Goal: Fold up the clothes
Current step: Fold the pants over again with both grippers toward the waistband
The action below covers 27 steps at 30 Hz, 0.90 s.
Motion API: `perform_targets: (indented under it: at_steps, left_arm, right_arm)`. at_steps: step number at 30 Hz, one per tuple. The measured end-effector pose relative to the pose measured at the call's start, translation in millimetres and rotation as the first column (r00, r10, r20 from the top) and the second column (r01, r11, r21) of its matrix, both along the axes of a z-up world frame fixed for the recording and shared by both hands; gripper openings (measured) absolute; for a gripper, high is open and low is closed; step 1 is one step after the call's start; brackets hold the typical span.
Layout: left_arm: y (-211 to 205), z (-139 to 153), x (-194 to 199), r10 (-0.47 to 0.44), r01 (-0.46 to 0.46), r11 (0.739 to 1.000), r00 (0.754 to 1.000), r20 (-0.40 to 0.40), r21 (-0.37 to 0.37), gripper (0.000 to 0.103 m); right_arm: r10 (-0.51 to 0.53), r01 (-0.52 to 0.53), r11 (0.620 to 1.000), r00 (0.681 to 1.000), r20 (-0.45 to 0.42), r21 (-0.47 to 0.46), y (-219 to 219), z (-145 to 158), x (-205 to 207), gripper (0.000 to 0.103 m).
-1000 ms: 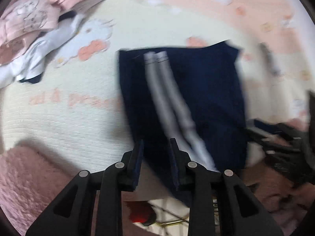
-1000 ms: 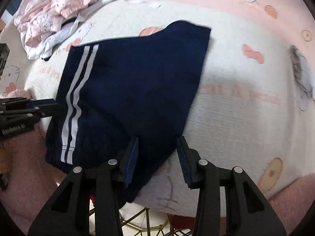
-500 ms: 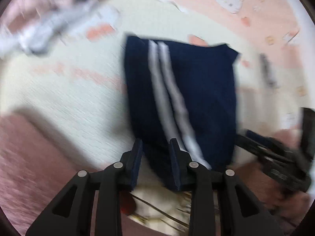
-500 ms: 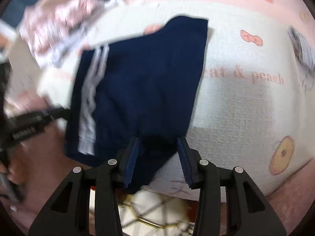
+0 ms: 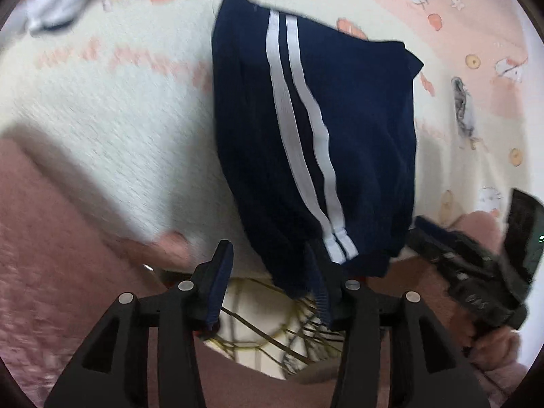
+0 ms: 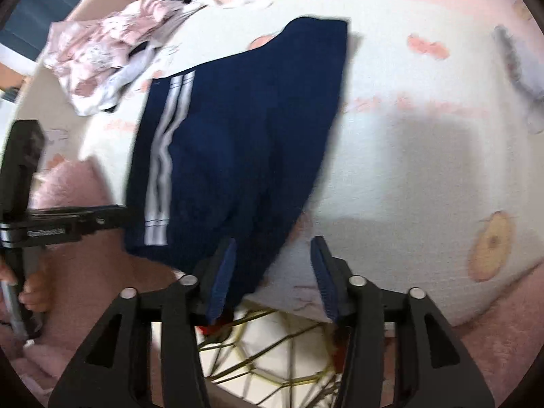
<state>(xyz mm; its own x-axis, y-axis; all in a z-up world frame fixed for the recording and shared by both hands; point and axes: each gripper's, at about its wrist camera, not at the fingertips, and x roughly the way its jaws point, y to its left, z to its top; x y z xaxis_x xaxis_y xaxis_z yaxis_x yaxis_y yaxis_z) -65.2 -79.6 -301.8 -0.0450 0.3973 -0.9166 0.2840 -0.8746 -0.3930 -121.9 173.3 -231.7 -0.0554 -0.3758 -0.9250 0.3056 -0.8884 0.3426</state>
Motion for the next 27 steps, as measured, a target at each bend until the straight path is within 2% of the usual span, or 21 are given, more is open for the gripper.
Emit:
perform_targets:
  at_steps: [2,4,8,12,13,14,15,18,21,23,24,25,27]
  left_arm:
    - [-1,-8,1,0.012,-0.013,0.999,1.000,0.026,0.045,0.048]
    - [-3,-12,0,0.017,-0.019,0.998,0.999,0.033,0.053,0.050]
    - [-10,-22,-3,0.018,-0.024,0.993,0.999,0.049,0.118,0.050]
    - [-11,-21,-3,0.006,-0.009,0.995,1.000,0.026,0.095,0.050]
    - [-11,-19,-2,0.006,-0.007,0.996,1.000,0.013,0.085,0.049]
    - [-11,-17,0,0.005,-0.005,0.997,1.000,0.000,0.074,0.042]
    - [-11,-15,1,0.005,-0.004,0.998,1.000,-0.013,0.064,0.040]
    - [-10,-8,4,-0.020,0.020,1.000,0.999,-0.037,0.021,0.039]
    - [-18,-17,2,0.004,-0.004,0.999,1.000,-0.007,0.050,0.045]
    - [-24,-18,2,0.021,-0.021,0.997,1.000,0.001,0.078,0.041]
    - [-26,-15,3,0.017,-0.017,0.998,1.000,-0.005,0.066,0.038]
    - [-27,-12,4,0.013,-0.012,0.999,1.000,-0.013,0.052,0.034]
    - [-30,-3,9,0.013,-0.013,1.000,1.000,-0.013,0.020,0.030]
  right_arm:
    - [0.033,-0.034,0.999,0.998,0.049,0.015,-12,-12,4,0.050]
    - [0.047,-0.049,0.998,0.998,0.051,0.030,-17,-14,5,0.050]
    - [0.034,-0.036,0.999,0.998,0.049,0.037,-20,-17,-1,0.054]
    - [0.018,-0.019,1.000,0.997,0.070,0.019,-22,-28,-9,0.058]
    - [0.024,-0.025,1.000,0.997,0.067,0.013,-24,-27,-10,0.053]
    - [0.032,-0.032,0.999,0.997,0.070,-0.008,-25,-27,-11,0.036]
    - [0.042,-0.040,0.999,0.997,0.068,-0.026,-26,-27,-11,0.030]
    - [0.063,-0.060,0.997,0.996,0.057,-0.044,-32,-24,-12,0.027]
    - [0.047,-0.043,0.998,0.994,0.100,-0.044,-34,-35,-19,0.039]
    - [0.047,-0.041,0.997,0.993,0.107,-0.059,-37,-38,-23,0.044]
    - [0.059,-0.054,0.997,0.993,0.103,-0.055,-39,-37,-24,0.041]
    - [0.074,-0.070,0.996,0.993,0.096,-0.049,-42,-35,-23,0.032]
    - [0.092,-0.087,0.995,0.991,0.097,-0.054,-44,-31,-22,0.022]
